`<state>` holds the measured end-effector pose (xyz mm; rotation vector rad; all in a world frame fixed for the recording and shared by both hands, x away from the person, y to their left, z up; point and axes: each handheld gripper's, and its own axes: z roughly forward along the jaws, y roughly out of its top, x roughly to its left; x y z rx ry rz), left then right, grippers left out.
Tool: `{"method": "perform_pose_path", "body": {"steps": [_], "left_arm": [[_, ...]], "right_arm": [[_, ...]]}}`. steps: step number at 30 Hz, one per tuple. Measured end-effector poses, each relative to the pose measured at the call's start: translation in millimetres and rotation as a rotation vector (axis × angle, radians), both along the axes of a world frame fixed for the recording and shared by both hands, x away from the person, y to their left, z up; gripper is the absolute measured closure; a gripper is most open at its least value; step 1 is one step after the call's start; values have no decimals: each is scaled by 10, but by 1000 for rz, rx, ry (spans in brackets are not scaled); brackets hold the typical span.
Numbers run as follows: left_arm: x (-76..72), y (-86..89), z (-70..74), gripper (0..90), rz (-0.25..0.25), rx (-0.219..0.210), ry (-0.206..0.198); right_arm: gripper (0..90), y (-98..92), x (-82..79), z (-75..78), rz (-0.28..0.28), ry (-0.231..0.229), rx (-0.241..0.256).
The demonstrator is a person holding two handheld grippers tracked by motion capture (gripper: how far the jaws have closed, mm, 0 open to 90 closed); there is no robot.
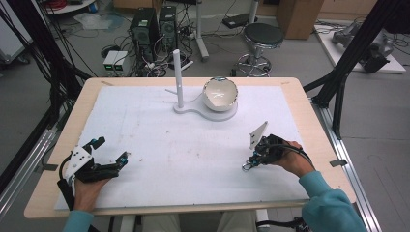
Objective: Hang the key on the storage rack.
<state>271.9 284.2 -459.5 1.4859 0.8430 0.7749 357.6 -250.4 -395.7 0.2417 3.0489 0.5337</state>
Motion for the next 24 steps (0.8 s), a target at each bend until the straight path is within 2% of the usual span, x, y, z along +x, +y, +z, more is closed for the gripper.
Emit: {"method": "perform_pose_path", "body": {"steps": [6,11,17,19,21,23,24], "left_arm": [[0,-1,0,17,2,-1,0],[1,2,0,17,4,-10,2],[10,8,6,17,6,-13,9],[31,1,24,17,-11,-16,33],[43,-10,58,17,-26,-24,36],[54,-18,82,17,-33,-23,37],[84,-31,148,17,-59,-16,41]], "right_arm": [[887,-21,35,-3,-43,37,16],[889,-25,35,4,-56,40,23],[889,-85,55,108,-112,73,146],[889,-98,65,148,-120,71,191],[889,-97,76,188,-130,80,241],[889,-87,94,227,-130,67,285],[889,-76,103,244,-130,66,310]]}}
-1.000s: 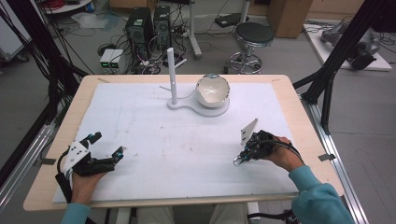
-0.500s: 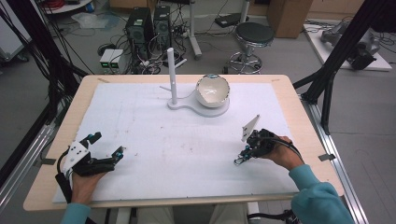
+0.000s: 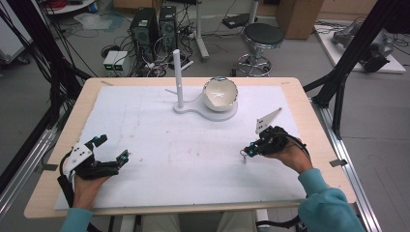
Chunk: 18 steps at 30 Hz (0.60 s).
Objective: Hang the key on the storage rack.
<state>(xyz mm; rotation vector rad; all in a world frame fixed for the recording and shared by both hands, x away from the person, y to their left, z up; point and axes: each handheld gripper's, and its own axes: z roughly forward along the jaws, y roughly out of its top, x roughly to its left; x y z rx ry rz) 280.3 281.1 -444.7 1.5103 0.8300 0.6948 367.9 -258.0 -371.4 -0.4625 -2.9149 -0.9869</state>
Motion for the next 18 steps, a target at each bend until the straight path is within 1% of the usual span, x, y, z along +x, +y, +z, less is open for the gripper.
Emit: {"method": "perform_pose_path", "body": {"steps": [1,2,3,4,5,6,7,9,10,11,12,13,14,15,16,17,18], "left_arm": [[0,0,0,17,0,0,0],[36,-17,81,17,-31,8,0],[36,-17,81,17,-31,8,0],[55,-27,124,17,-45,5,1],[76,-34,169,17,-63,5,1],[121,-50,260,17,-93,7,3],[144,-57,303,17,-107,9,1],[197,-74,391,17,-142,10,8],[197,-74,391,17,-142,10,8],[222,-83,436,17,-159,11,9],[249,-95,480,17,-179,6,7],[275,-108,524,17,-199,1,9],[341,-147,613,17,-252,3,27],[372,-174,658,17,-270,12,31],[372,-174,658,17,-270,12,31],[412,-213,714,17,-296,28,39],[437,-237,746,17,-316,33,43]], "right_arm": [[889,12,6,20,-2,-4,24],[889,22,11,42,-7,-4,49],[889,33,22,65,-6,-5,79],[889,44,35,87,-3,-17,107],[889,57,42,110,-5,-18,137],[889,70,49,135,-1,-13,164],[889,83,57,158,-1,-25,190],[889,110,61,212,-2,-22,232],[889,125,69,235,3,-34,256],[889,125,69,235,3,-34,256],[889,141,69,259,1,-32,279],[889,166,82,306,7,-43,327],[889,182,90,326,14,-53,357],[888,199,94,348,16,-55,380],[888,199,94,348,16,-55,380],[888,247,107,389,25,-68,411],[888,247,107,389,25,-68,411]]}}
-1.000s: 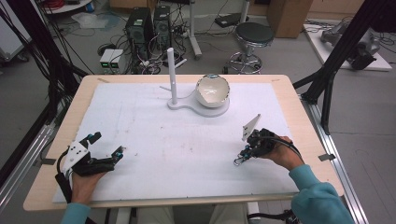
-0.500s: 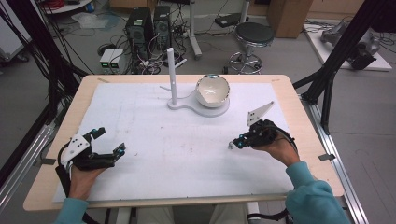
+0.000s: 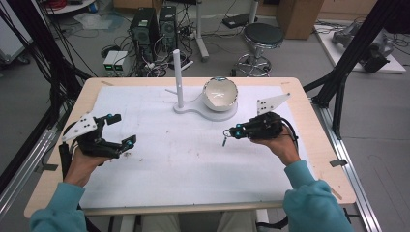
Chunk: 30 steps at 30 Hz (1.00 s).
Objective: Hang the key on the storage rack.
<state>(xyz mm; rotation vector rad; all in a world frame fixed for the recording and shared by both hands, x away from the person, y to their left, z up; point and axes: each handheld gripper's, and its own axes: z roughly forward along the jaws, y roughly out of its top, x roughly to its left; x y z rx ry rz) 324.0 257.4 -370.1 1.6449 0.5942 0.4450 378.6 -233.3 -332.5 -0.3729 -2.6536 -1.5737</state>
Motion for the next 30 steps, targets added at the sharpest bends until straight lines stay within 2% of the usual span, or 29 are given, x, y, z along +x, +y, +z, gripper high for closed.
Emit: {"method": "perform_pose_path", "body": {"steps": [4,7,9,10,11,12,13,14,15,17,20,21,24,30], "left_arm": [[150,-187,189,17,-124,24,24],[199,-267,247,17,-153,29,31],[241,-351,295,17,-189,37,42],[270,-443,340,17,-227,54,51],[281,-493,361,17,-244,57,51],[290,-544,381,17,-256,64,51],[290,-544,381,17,-256,64,51],[310,-639,421,17,-289,77,50],[310,-639,421,17,-289,77,50],[337,-772,476,17,-332,76,50],[354,-864,501,17,-360,67,58],[359,-895,506,17,-366,65,60],[379,-996,522,17,-377,74,61],[395,-1199,512,17,-432,69,79]], "right_arm": [[889,121,19,75,26,-27,50],[888,177,30,109,36,-41,75],[888,259,44,159,55,-46,92],[888,292,53,173,62,-56,102],[889,323,54,185,70,-48,111],[888,355,66,195,73,-64,120],[888,385,62,207,76,-54,120],[889,418,72,212,89,-59,127],[888,449,76,220,89,-61,129],[888,510,84,232,102,-64,133],[888,601,88,248,115,-69,147],[888,619,98,249,117,-84,156],[888,672,97,250,124,-80,162],[888,738,99,239,135,-74,174]]}}
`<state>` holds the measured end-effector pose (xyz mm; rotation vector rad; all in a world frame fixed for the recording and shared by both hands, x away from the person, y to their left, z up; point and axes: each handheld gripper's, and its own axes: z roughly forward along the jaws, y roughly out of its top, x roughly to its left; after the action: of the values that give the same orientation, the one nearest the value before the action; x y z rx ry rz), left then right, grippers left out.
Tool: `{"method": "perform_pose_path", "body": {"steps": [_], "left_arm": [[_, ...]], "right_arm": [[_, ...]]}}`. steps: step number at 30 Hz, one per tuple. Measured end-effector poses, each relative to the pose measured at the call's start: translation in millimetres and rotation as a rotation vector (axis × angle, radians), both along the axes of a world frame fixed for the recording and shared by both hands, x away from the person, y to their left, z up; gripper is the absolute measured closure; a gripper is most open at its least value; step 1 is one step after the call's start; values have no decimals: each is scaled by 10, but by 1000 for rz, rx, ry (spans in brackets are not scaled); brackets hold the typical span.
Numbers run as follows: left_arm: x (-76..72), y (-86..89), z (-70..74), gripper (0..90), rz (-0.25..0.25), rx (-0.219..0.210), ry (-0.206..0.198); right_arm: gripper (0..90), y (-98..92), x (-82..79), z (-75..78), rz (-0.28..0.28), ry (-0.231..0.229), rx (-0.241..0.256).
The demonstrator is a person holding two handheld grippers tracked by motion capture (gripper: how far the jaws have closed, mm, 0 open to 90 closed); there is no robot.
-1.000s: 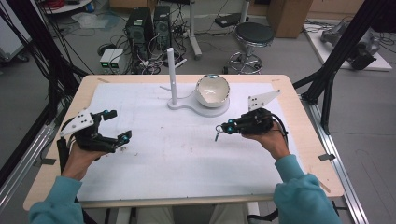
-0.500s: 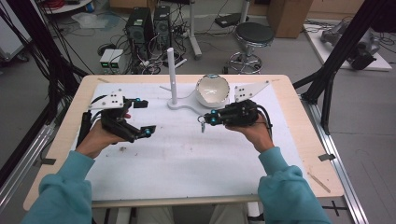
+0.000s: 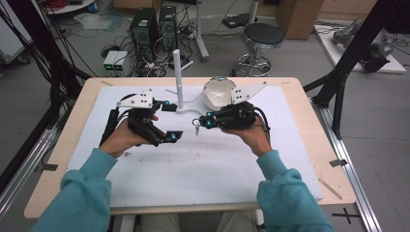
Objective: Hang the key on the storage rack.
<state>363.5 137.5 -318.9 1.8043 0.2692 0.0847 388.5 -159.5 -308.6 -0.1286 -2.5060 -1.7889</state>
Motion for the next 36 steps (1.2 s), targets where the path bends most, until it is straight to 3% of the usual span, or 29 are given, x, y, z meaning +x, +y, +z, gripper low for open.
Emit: {"method": "perform_pose_path", "body": {"steps": [7,16,28,36], "left_arm": [[4,-126,-19,24,-32,13,4],[14,-204,-16,229,-82,5,13],[14,-152,2,551,-98,0,10],[13,-141,7,694,-102,0,-1]], "right_arm": [[887,22,6,-12,8,6,6],[887,41,2,-19,16,9,11],[887,46,6,-27,22,20,14],[887,37,7,-27,28,30,20]]}}
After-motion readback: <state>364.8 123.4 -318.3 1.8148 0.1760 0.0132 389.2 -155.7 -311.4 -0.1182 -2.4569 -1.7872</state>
